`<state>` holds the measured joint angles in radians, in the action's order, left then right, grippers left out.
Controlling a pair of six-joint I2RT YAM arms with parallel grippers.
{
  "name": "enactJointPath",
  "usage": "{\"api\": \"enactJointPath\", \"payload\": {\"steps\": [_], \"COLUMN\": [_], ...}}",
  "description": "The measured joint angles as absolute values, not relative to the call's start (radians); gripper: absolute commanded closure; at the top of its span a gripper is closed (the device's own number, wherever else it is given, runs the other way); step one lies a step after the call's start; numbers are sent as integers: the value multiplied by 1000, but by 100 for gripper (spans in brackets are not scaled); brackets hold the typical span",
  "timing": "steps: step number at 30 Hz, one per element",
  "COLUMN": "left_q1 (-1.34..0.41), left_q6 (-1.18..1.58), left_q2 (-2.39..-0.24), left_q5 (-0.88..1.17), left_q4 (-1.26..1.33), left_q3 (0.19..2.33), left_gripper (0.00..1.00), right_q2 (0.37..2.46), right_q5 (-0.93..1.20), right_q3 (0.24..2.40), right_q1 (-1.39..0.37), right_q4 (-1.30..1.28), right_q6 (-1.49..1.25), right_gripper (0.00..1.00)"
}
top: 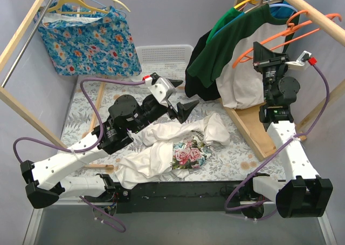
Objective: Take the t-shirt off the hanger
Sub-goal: Place the hanger at the clothesline.
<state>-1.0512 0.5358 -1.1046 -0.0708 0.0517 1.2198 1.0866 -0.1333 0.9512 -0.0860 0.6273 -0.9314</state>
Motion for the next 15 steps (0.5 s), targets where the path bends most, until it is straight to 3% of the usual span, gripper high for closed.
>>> {"api": "enactJointPath", "payload": {"steps": [15], "left_q1": [-1052], "left_q6": [540], "left_q2": [-1101], "left_q5": [-78], "left_q4": [51], "left_q3": [1216], "left_gripper": [17], "right_q2": [1129], "right_q5": [33], "right_q3": [1053], "right_q1": [2], "right_q4": [654], "right_q6": [-1058], "right_gripper": [99]}}
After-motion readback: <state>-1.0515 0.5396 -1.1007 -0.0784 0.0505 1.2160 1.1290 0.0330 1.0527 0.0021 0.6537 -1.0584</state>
